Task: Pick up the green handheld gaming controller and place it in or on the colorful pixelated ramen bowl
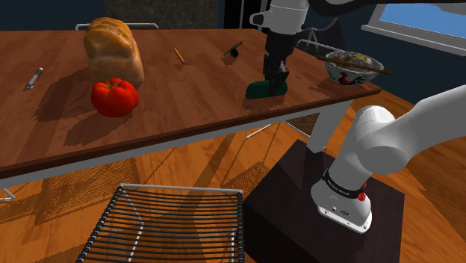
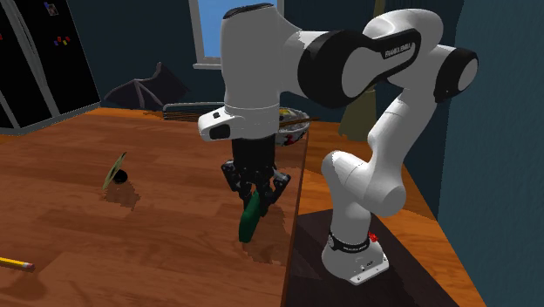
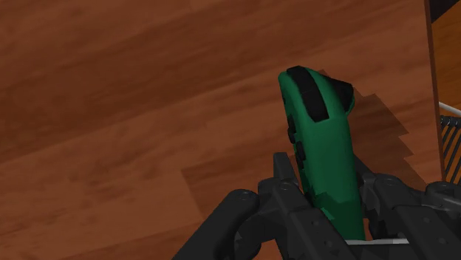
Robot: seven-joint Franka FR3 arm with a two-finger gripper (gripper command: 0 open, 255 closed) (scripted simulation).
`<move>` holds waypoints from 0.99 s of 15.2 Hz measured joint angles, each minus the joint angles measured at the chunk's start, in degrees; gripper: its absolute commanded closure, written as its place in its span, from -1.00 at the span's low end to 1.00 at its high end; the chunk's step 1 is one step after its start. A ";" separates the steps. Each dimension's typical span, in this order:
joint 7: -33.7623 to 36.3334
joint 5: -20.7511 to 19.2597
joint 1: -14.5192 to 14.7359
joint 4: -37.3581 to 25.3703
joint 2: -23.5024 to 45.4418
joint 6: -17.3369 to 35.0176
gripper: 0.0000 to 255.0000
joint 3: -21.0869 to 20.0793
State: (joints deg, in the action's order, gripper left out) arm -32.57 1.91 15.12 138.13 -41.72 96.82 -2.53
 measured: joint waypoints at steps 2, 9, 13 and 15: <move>0.00 0.00 0.00 0.00 0.00 0.01 1.00 0.00; -0.01 -0.13 -0.08 -5.28 0.88 -4.41 1.00 0.15; 0.16 -0.11 -0.05 -8.65 1.51 -7.15 1.00 0.08; 0.06 -0.20 -0.11 -10.55 2.06 -8.50 1.00 0.21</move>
State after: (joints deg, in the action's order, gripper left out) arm -32.51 1.71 15.00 127.58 -39.66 88.31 -2.32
